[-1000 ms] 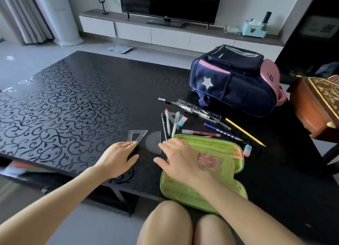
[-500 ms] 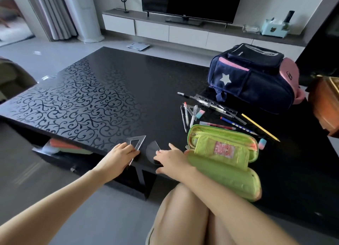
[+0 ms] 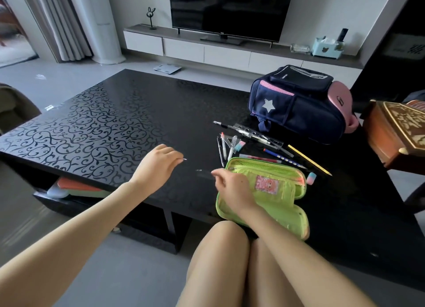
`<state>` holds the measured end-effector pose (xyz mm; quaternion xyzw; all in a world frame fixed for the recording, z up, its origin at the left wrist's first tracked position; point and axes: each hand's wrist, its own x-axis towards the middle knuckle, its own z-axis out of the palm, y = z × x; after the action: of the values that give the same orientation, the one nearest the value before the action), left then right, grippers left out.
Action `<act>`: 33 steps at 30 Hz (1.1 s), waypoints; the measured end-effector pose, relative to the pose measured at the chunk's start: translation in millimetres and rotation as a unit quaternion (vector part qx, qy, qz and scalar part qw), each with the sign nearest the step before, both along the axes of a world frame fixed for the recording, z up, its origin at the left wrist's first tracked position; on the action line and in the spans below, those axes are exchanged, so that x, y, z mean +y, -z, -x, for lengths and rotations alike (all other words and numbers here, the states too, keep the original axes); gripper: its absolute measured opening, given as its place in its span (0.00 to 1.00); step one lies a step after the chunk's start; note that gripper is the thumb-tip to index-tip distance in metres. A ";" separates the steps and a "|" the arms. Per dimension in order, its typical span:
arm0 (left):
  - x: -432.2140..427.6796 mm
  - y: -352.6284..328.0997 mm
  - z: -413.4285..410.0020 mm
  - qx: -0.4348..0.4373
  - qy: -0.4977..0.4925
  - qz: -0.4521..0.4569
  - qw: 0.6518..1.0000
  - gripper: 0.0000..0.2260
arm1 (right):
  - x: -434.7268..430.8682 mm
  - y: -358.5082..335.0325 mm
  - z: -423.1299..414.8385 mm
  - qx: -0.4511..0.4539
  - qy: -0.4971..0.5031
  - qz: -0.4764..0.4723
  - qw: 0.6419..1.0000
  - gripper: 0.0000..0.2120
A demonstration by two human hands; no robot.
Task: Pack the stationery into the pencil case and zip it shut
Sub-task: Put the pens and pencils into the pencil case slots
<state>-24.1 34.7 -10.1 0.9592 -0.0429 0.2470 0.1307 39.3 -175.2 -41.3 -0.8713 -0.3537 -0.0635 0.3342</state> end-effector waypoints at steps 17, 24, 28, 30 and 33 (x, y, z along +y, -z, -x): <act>-191.7 20.9 -64.3 0.249 0.208 -0.354 0.877 0.10 | -173.8 42.4 -5.4 -0.036 0.116 0.161 0.979 0.15; -211.7 49.7 -63.8 0.341 0.184 -0.360 0.849 0.07 | -195.4 36.0 -14.7 -0.012 0.157 0.098 0.983 0.12; -199.3 54.9 -71.0 0.403 0.155 -0.231 0.872 0.13 | -195.9 33.4 -20.2 -0.001 0.147 0.100 0.984 0.11; -193.4 47.8 -68.8 0.397 0.149 -0.156 0.892 0.16 | -192.9 27.5 -27.5 -0.003 0.144 0.095 0.985 0.10; -178.3 33.7 -69.9 0.323 0.122 -0.078 0.935 0.17 | -184.6 12.2 -45.7 -0.002 0.164 0.078 0.983 0.08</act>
<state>45.8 -143.6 -43.8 0.9819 -0.1340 -0.0980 0.0913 85.0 -359.8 -53.5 -0.9406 -0.2109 -0.0913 0.2498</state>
